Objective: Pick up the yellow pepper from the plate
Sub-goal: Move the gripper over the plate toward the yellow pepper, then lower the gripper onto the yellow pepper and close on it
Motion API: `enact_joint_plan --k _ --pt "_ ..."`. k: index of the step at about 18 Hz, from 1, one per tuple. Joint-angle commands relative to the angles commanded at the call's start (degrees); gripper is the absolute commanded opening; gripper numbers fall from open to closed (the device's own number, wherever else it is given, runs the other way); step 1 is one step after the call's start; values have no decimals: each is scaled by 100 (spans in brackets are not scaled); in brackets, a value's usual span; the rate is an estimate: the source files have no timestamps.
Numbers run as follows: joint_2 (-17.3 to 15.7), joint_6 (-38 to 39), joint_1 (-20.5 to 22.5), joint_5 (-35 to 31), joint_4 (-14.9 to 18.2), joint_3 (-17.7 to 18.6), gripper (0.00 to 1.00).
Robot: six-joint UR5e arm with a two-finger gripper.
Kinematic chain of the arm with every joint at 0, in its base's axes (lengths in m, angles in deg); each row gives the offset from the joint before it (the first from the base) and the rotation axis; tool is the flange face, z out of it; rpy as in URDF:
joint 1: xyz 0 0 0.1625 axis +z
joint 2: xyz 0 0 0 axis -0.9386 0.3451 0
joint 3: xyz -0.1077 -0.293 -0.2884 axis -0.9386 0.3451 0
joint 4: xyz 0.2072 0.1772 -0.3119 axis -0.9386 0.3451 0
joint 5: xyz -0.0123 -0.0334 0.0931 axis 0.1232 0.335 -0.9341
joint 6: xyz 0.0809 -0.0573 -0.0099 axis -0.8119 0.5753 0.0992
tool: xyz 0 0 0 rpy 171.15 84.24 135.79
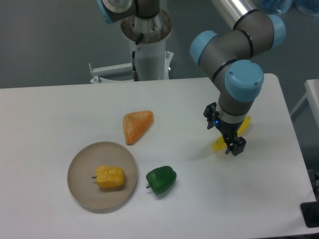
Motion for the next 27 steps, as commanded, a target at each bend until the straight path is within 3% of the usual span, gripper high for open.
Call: enact_joint_plan --k 7,11,14,21,27 --pt "26 149 -114 404 0 -70 100" --pt "9 360 -474 509 -70 -97 100" --pt "-17 956 -860 624 -105 -79 100" --pt "61 1292 -1766 536 -931 202 100" --pt "474 1283 -2197 510 -1125 176 100"
